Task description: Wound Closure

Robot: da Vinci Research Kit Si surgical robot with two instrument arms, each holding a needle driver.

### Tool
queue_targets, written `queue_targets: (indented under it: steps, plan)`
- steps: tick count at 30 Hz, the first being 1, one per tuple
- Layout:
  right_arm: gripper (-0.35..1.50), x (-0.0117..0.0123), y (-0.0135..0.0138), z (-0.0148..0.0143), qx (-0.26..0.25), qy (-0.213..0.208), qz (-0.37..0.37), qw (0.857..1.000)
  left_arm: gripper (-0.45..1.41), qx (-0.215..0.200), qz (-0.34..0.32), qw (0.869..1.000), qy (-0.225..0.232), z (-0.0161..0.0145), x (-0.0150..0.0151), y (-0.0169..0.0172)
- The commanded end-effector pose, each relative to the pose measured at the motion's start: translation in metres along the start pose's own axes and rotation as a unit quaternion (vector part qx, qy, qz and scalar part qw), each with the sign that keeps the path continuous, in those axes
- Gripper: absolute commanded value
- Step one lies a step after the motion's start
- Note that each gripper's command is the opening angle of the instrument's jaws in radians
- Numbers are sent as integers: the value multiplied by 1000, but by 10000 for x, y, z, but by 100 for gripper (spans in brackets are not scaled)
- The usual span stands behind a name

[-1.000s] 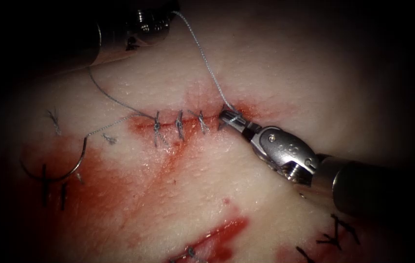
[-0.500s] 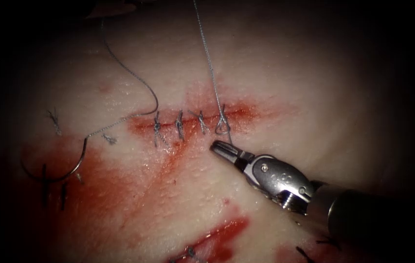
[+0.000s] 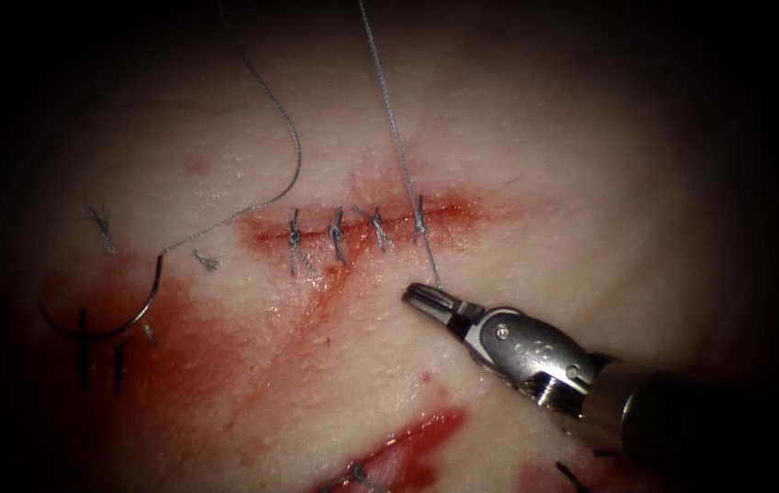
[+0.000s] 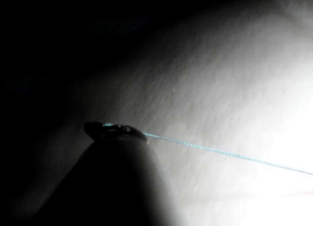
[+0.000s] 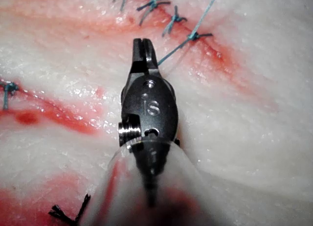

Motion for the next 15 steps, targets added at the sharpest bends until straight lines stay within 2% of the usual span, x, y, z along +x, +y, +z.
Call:
queue_targets:
  steps: [1, 7, 11, 12, 15]
  plan:
    - [-35, -4, -1, 7, 1, 0, -1, 1000, -45, 9, 3, 1000, 2, 13, 6, -10]
    - [-35, -17, -3, 4, -1, -9, -8, 1000, -45, 34, 6, 999, -5, 26, -3, -36]
    - [-35, -32, -7, -1, 0, -33, -16, 999, -45, 40, 7, 999, -9, 33, -17, -51]
    - [-35, -42, -7, -6, 2, -43, -21, 999, -45, 39, 8, 999, -12, 37, -24, -55]
    - [-35, -48, -4, -10, 4, -52, -18, 998, -45, 38, 9, 999, -15, 41, -29, -58]
